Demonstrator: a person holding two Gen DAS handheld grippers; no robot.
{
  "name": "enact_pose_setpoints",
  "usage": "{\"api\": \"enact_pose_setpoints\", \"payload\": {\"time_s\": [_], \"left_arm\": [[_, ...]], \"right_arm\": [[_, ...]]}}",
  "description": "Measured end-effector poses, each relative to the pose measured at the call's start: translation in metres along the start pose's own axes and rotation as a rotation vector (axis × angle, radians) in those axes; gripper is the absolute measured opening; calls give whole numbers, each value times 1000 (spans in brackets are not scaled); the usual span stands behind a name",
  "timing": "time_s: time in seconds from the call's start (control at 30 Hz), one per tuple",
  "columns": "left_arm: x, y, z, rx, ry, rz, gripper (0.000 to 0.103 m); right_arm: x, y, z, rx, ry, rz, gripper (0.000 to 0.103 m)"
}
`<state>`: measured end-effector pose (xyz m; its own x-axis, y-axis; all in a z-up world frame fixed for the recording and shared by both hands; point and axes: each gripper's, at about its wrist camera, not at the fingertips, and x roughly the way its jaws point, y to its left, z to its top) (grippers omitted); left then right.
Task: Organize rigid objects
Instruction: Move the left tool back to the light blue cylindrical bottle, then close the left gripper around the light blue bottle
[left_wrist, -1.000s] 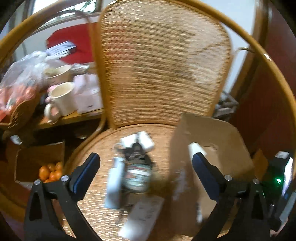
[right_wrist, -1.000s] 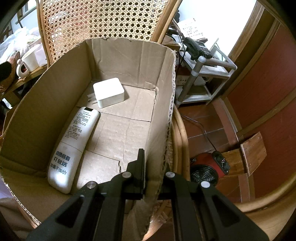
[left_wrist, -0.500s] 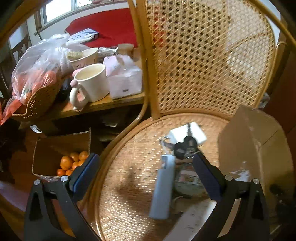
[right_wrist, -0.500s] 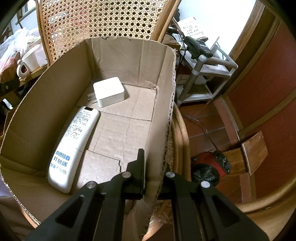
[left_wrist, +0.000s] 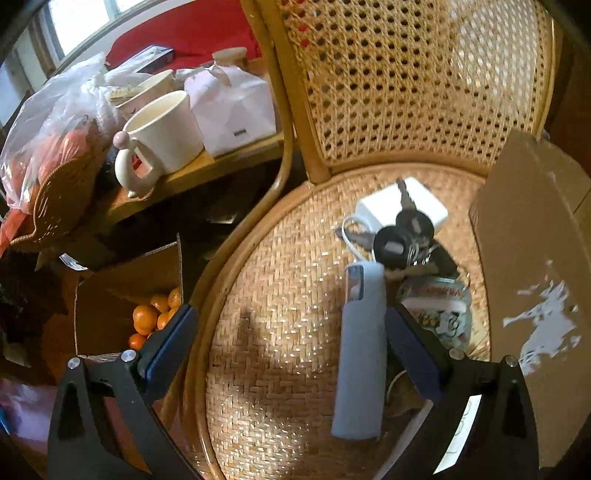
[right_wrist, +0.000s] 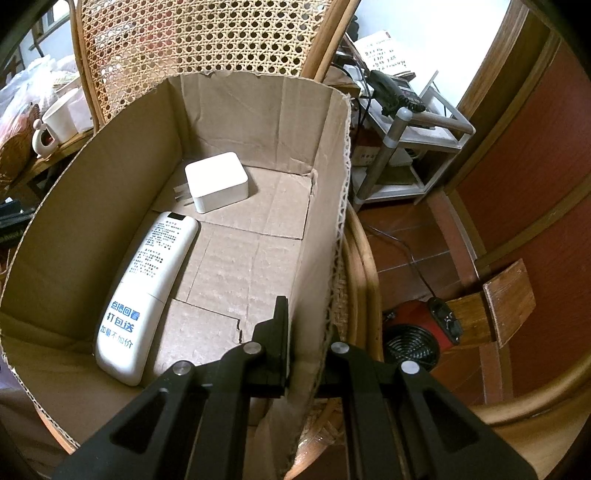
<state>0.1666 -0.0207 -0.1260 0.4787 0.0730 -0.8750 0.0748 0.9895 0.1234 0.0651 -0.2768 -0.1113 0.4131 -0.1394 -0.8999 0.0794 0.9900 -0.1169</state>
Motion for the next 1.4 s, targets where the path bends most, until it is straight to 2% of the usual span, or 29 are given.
{"api": "enact_pose_setpoints", "payload": {"time_s": [0.1, 0.27, 0.43, 0.57, 0.8, 1.03, 1.17, 1.3, 1.37, 1.4], "left_arm": [[4, -2, -3, 16, 0, 10, 100], [4, 3, -3, 6, 10, -16, 100], [11, 13, -3, -30, 38, -130, 100], [17, 20, -2, -58, 57, -178, 102], [17, 17, 0, 1, 75, -161, 102], [7, 6, -3, 123, 70, -74, 103], [13, 4, -3, 118, 84, -76, 103], [27, -1, -5, 142, 137, -55, 102], [33, -1, -4, 136, 126, -59, 101], [35, 1, -4, 126, 120, -74, 97]], "right_arm": [[0, 0, 0, 2, 1, 3, 8], [-1, 0, 0, 2, 1, 3, 8], [-1, 0, -1, 0, 1, 0, 8], [0, -1, 0, 2, 4, 2, 8], [0, -1, 0, 1, 4, 3, 8], [0, -2, 0, 3, 5, 2, 8], [0, -2, 0, 3, 5, 2, 8], [0, -2, 0, 4, 6, 4, 8], [-1, -2, 0, 3, 7, 4, 8], [-1, -3, 1, 3, 8, 5, 8]]}}
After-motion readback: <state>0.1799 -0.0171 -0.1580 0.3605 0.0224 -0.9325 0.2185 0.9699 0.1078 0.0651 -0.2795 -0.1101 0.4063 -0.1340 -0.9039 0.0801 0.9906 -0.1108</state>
